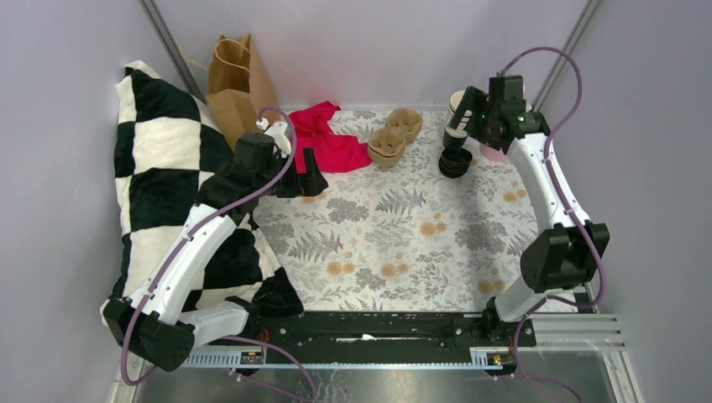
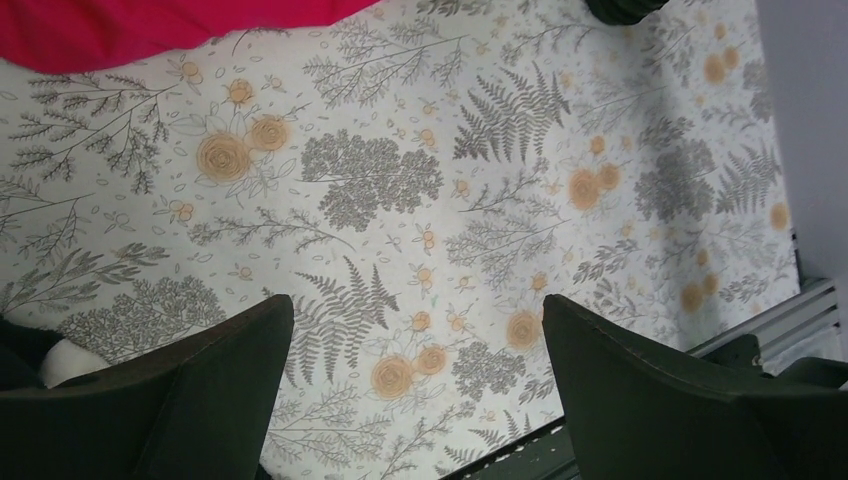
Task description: Pack the takeout coffee
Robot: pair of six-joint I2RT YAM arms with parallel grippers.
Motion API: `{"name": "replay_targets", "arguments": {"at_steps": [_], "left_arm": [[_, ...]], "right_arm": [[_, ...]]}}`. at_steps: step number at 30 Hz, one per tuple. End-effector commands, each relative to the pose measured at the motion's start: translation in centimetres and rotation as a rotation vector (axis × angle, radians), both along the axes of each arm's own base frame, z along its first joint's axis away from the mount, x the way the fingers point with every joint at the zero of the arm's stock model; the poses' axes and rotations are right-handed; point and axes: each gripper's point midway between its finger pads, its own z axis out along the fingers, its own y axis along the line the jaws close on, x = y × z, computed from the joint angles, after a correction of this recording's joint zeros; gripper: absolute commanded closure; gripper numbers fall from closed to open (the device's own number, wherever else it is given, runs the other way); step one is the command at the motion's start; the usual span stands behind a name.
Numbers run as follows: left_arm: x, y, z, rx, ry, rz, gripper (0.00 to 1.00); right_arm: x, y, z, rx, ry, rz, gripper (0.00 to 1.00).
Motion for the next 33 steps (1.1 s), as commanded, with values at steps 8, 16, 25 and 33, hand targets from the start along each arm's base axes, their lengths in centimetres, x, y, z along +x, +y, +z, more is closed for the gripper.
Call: {"name": "replay_targets", "arguments": {"at_steps": [8,16,25,33], "left_arm": [[0.9,-3.6,2.4,0.168,-0.142,-0.166,0.01],[1.0,-3.0,2.4,0.202,-0.156,-0.152,0.01],[1.3,-2.6,2.9,0.228,-0.175,-0.145,0.01],[1.6,-2.4,3.1,0.244,-0.182,-0.139,0.01]], "right_arm": [[7.6,-6.2,2.7,-0.114,-0.041,-0.237,0.15],[10.3,-7.5,0.1,-0.187,0.013,-0.289,0.28],[12.5,-7.8,-2.1,-0.214,0.017,-0.287,0.39],[14.0,-7.6,-3.6,-0.23,0.03,-0.264,0.51]]}}
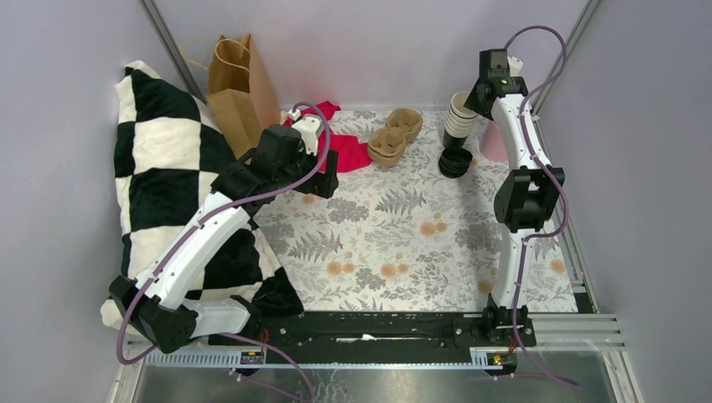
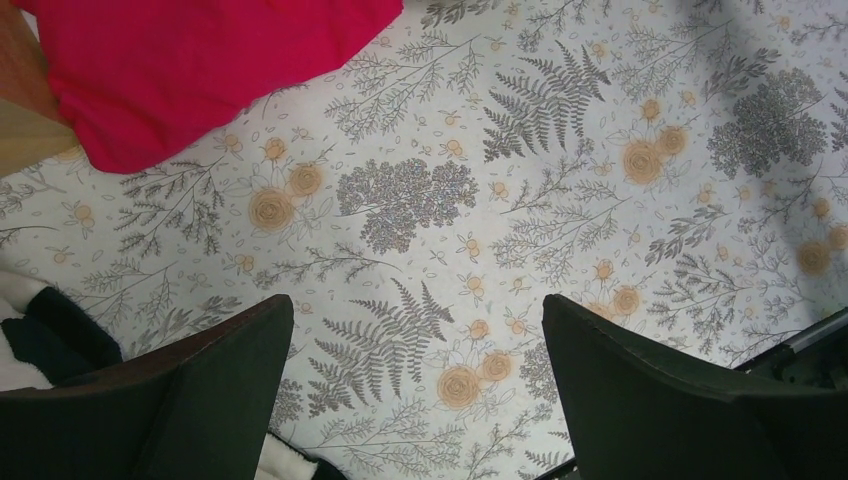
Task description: Pack the takeout coffee
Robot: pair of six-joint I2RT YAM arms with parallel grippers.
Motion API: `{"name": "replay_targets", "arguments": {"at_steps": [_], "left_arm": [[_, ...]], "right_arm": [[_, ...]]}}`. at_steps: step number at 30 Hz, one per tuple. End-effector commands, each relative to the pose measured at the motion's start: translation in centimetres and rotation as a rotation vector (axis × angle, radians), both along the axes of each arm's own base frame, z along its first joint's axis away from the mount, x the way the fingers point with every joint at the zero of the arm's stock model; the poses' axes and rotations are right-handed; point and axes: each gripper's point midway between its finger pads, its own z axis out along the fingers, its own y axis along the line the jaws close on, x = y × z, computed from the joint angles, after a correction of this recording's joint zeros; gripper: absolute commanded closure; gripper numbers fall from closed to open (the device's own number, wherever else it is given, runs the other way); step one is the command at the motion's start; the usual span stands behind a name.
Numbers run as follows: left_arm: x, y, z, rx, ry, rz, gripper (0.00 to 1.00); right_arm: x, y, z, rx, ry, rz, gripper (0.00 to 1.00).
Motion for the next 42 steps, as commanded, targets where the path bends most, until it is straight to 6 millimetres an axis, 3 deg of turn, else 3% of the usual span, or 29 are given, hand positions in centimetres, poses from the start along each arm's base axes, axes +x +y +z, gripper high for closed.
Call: {"name": "replay_targets", "arguments": {"at_steps": [1,8,14,16,18,19,31,37,42], "left_arm": [[1.1,0.0,2.1,-0.009,-0.071,0.009,0.01],[1.2,-0.2,2.1,-0.008,-0.066,0.008,0.01],[1.3,-0.4,2.0,-0.012,-0.06,0.004,0.01],[1.3,-0.5,2.0,-0.013,-0.057,0.0,0.01],[1.2,-0.5,2.0,-0.014,-0.056,-0.003,0.01],[1.1,-0.5,2.1,-0.016,-0.058,-0.004,0.01],[0.8,-0.2,2.5,-0.023,-0.072,-0.004,0.01],[0.8,-0.1,2.7,-0.021,-0.08,0.007,0.01],[0.8,0.0,2.8,-0.018,-0.084,0.011,0.01]], "right_arm": [[1.3,-0.6,0.9,-0.035,-0.039,-0.009,0.53],[1.6,-0.8,0.9,-0.053,-0.039,-0.001,0.7],[1.4,-1.0,1.7,-0.069,-0.049,0.001,0.76],[1.3,-1.0,1.7,-0.069,-0.048,0.002,0.74],[1.3,-1.1,1.5,-0.07,-0.043,0.001,0.61],[1.4,-1.1,1.5,-0.071,-0.044,0.004,0.6],[1.6,-1.0,2.4,-0.078,-0.062,0.008,0.87],[1.7,-0.6,4.5,-0.054,-0.11,0.015,0.98],[1.5,-0.4,6.5,-0.041,-0.151,0.025,1.0]]}}
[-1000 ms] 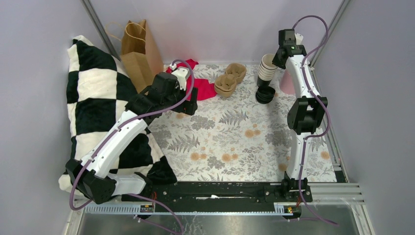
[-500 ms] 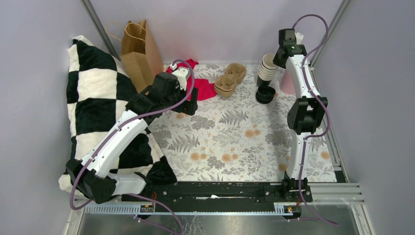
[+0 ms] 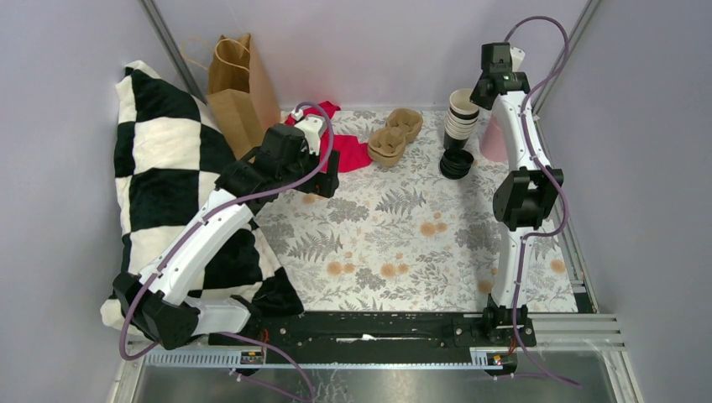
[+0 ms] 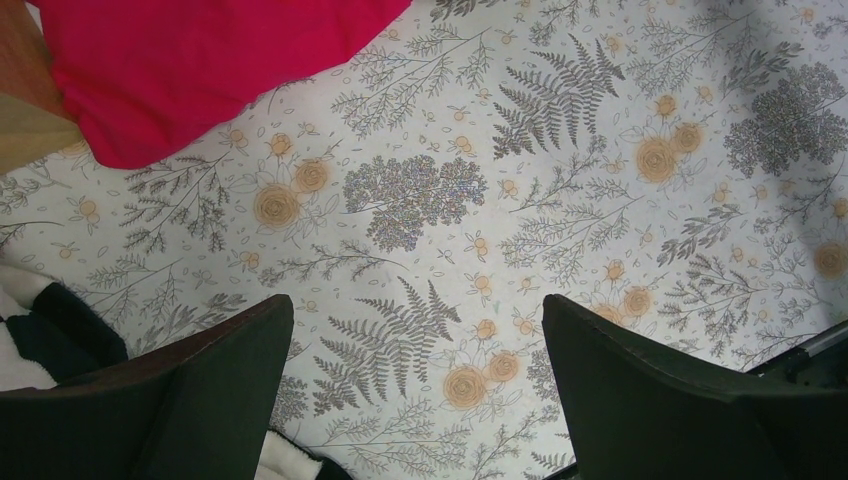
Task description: Pack the takeout coffee
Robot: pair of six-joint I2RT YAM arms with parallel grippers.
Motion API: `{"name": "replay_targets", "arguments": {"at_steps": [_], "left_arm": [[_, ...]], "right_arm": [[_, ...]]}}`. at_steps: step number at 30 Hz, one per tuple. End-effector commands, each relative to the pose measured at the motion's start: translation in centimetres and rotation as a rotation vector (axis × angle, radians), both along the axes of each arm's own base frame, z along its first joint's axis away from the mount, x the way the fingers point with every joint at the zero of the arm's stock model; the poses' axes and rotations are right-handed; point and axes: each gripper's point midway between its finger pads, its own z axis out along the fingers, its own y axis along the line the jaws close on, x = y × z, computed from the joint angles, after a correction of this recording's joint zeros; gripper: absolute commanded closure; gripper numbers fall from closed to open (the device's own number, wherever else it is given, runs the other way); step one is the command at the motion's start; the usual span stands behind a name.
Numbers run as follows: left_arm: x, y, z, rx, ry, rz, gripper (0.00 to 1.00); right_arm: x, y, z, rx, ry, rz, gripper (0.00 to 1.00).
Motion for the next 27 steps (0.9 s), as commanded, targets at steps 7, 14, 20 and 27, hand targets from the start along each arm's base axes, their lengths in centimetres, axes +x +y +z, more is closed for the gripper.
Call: {"name": "replay_targets", "arguments": {"at_steps": [7,14,20,27], "left_arm": [[0.1,-0.2,3.1,-0.043,-0.087,0.008,0.01],[-0.1,0.3,2.8,-0.06,-0.074,0.06,0.01],[-0.7,-0.1,2.5,-0.1,-0.04,0.066,0.01],[-2.1,0.0,1.9,-0.128,0.001,0.063,0.01]], "right_arm": [[-1.0,1.0,9.5,0.054,-0.2,0.045,1.0],[-4.5,4.4,13.8,0.15,-0.272,0.215,1.0],[-9.5,7.9,12.8,0.223,-0.199,0.352,1.0],[-15.5,10.4,9.3,0.288,-0.125,0.492,1.0]]}}
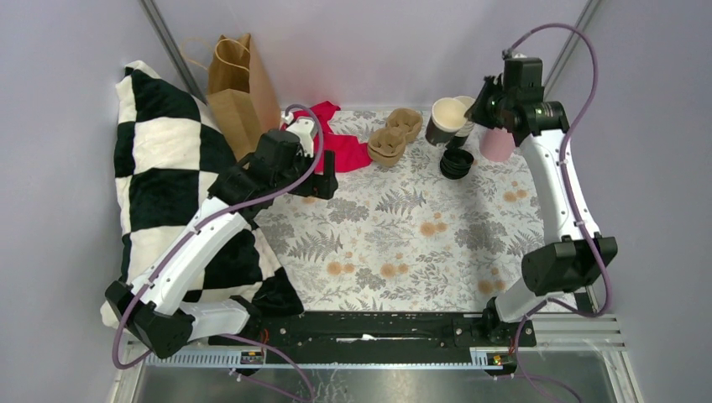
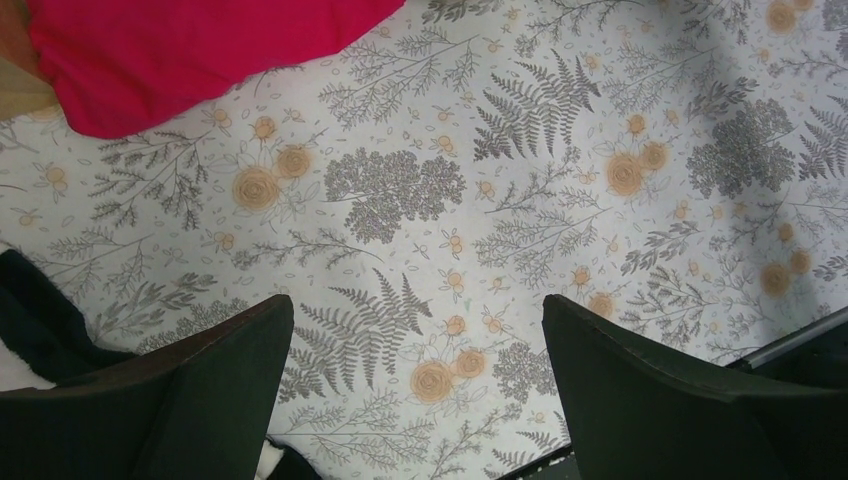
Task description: Pack the takeout coffee
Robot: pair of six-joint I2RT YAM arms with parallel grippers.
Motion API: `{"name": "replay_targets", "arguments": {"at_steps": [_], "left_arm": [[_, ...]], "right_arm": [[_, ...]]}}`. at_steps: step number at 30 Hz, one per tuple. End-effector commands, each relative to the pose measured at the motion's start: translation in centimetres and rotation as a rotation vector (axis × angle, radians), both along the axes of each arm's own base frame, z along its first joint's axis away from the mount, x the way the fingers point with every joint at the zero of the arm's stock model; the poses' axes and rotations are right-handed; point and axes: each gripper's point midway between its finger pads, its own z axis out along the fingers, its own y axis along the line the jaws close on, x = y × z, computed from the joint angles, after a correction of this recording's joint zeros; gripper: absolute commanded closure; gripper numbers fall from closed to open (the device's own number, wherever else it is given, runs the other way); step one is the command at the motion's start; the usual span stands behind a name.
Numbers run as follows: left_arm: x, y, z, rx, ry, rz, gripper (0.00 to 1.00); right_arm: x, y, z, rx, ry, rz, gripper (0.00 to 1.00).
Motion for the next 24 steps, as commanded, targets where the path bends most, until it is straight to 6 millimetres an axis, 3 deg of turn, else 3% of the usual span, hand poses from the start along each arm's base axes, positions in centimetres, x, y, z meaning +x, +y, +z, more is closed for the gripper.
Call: {"name": "replay_targets", "arguments": {"at_steps": [1,5,10,14,24], "left_arm": [[-1.1,-0.1,1.2,-0.062,-0.01,-0.001,0.01],[-1.6,-0.2,1.0,-0.077,0.008,-0.007,0.01],[-2.3,-0.7,0.5,-0.097,0.037,-0.031,0.01],[-2.5,-0.7,0.4,-0.106,0.042,-0.032,0.01],[-2.2,-1.3,0.4,-0.123,0.03,-0.049,0.01]], "right_arm": [[-3.4,4.3,-2.3,0.071,0.027,0.215,1.0],[-7.9,9.5,-7.6,0.016,0.107,0.416,1.0],[-11.5,12.0,-13.4,-0.031,0.229,0.484,1.0],[-13.1,11.7,-16.1,-0.031,0.261,0.443,1.0],[-15.0,9.8,-19.6,-0.092,0.244,0.39,1.0]]}}
